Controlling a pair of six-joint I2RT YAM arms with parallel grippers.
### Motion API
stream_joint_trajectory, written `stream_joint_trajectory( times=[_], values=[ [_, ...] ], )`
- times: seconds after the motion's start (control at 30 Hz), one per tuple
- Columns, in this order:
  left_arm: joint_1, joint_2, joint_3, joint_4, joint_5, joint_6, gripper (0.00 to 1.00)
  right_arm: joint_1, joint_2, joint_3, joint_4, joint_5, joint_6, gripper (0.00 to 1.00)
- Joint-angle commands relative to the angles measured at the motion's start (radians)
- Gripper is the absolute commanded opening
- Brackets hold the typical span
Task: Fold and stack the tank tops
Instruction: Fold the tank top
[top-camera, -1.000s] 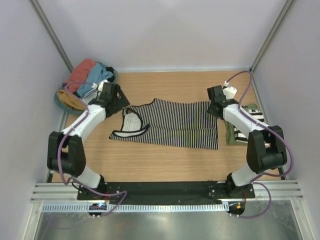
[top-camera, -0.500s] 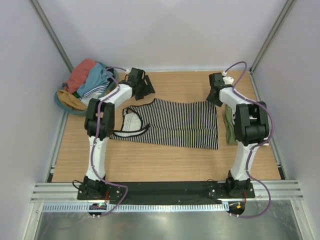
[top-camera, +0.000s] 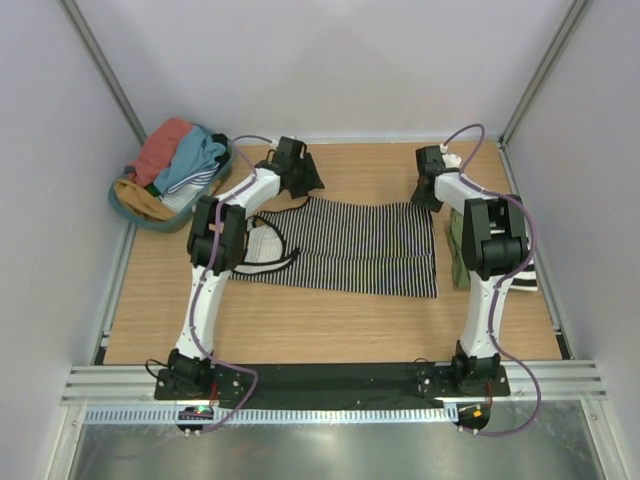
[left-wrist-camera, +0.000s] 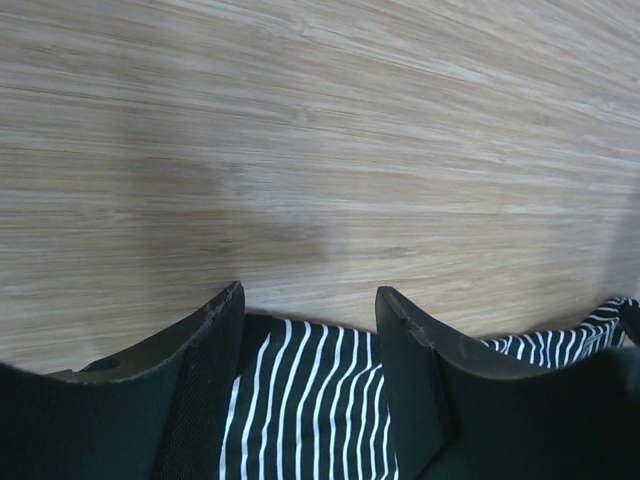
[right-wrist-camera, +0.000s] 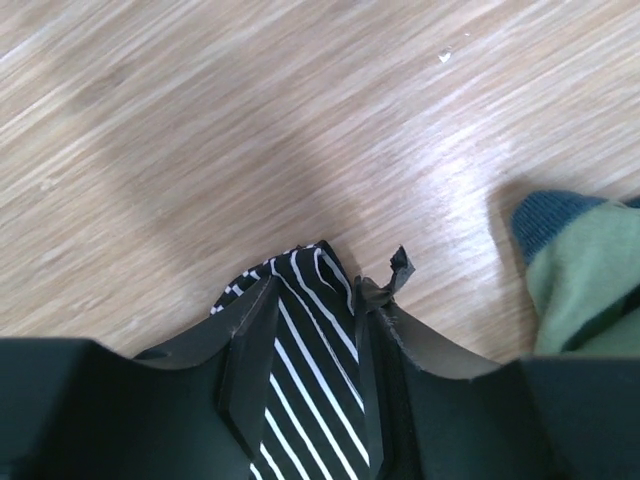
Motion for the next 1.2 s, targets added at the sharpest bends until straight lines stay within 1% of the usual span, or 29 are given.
stream_joint_trajectory(
  times=[0.0,0.1,0.13,0.2,0.23,0.3,0.33,0.37,0.47,0.5,0.53,0.6,0.73,0.87,0.9,0.97,1.0,1.07,1.17],
  values=[
    [-0.001,0.002,0.024,-0.035,0.0,0.009,0.56,-0.006,0.023,0.043,0.018,0.002,-0.014,0.42],
    [-0.006,-0.035,-0.019,-0.045,-0.048,0.021,0.56,-0.006,0.028,0.045,0.027,-0.006,-0.014,0.37],
    [-0.007,-0.044,-0.031,-0.048,-0.059,0.025,0.56,-0.005,0.029,0.048,0.031,-0.01,-0.014,0.28],
    [-0.009,-0.064,-0.051,-0.067,-0.091,0.037,0.54,-0.006,0.032,0.051,0.028,-0.013,-0.014,0.17],
    [-0.012,-0.066,-0.05,-0.08,-0.092,0.041,0.54,-0.005,0.032,0.051,0.029,-0.016,-0.014,0.08],
    [-0.019,-0.073,-0.05,-0.121,-0.142,0.054,0.54,-0.005,0.031,0.05,0.031,-0.019,-0.012,0.05],
    [-0.023,-0.081,-0.051,-0.133,-0.173,0.058,0.54,-0.006,0.032,0.048,0.031,-0.022,-0.012,0.01],
    [-0.026,-0.084,-0.059,-0.141,-0.182,0.063,0.54,-0.006,0.032,0.048,0.031,-0.022,-0.012,0.01],
    [-0.038,-0.089,-0.059,-0.155,-0.202,0.077,0.49,-0.006,0.031,0.048,0.031,-0.025,-0.009,0.01],
    [-0.044,-0.084,-0.054,-0.158,-0.202,0.081,0.47,-0.005,0.031,0.047,0.031,-0.03,-0.009,0.01],
    [-0.046,-0.073,-0.047,-0.163,-0.202,0.083,0.43,-0.005,0.031,0.045,0.034,-0.032,-0.009,0.01],
    [-0.055,-0.053,-0.008,-0.184,-0.202,0.084,0.39,-0.006,0.029,0.043,0.032,-0.032,-0.009,0.01],
    [-0.064,-0.009,0.065,-0.219,-0.207,0.086,0.35,-0.006,0.025,0.042,0.032,-0.032,-0.009,0.01],
    [-0.075,0.008,0.09,-0.238,-0.248,0.086,0.28,-0.006,0.023,0.04,0.037,-0.033,-0.011,0.01],
    [-0.075,0.013,0.095,-0.238,-0.263,0.089,0.21,-0.006,0.023,0.04,0.038,-0.035,-0.012,0.01],
    [-0.076,0.023,0.122,-0.238,-0.277,0.1,0.12,-0.005,0.023,0.042,0.04,-0.036,-0.014,0.01],
    [-0.076,0.032,0.136,-0.239,-0.294,0.103,0.01,-0.006,0.023,0.042,0.041,-0.036,-0.014,0.01],
    [-0.076,0.039,0.17,-0.243,-0.311,0.11,0.0,-0.006,0.022,0.045,0.043,-0.039,-0.014,0.01],
    [-0.076,0.023,0.17,-0.226,-0.342,0.123,0.0,-0.006,0.02,0.047,0.05,-0.052,-0.015,0.01]
  ],
)
